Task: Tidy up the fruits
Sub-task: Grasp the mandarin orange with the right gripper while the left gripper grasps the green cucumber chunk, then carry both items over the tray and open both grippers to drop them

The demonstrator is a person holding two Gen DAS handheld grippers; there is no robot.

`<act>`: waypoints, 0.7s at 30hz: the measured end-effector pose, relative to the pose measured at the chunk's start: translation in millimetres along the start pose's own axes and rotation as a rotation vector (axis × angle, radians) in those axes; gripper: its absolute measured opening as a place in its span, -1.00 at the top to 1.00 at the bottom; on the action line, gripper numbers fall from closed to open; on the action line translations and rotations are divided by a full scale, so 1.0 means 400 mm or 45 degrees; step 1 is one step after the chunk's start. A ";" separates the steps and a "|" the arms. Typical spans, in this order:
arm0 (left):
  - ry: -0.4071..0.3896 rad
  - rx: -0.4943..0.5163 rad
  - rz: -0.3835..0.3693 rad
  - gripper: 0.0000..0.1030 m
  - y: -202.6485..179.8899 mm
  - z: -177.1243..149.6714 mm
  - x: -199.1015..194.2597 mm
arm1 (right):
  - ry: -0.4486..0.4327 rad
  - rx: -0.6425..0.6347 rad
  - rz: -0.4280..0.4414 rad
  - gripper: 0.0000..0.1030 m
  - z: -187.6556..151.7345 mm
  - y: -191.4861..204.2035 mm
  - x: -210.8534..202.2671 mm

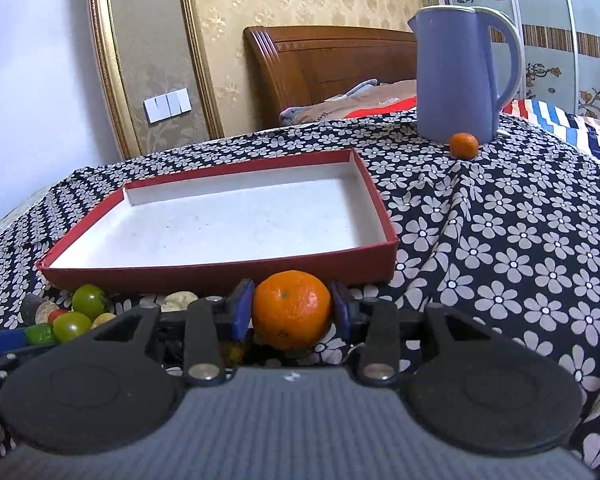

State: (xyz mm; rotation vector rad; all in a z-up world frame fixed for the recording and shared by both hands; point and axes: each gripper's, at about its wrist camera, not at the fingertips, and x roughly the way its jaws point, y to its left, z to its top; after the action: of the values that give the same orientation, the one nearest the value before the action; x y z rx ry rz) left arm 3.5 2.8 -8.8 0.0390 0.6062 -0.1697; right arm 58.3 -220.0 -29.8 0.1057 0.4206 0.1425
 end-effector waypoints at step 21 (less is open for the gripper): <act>-0.116 0.074 0.047 0.37 -0.014 0.148 -0.020 | -0.040 -0.170 -0.056 0.25 0.102 0.039 -0.020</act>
State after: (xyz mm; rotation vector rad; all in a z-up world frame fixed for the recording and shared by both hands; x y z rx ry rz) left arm 29.5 -6.7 44.4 0.0982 0.5096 -0.1525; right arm 66.4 -208.9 12.6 -0.0331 0.3811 0.1249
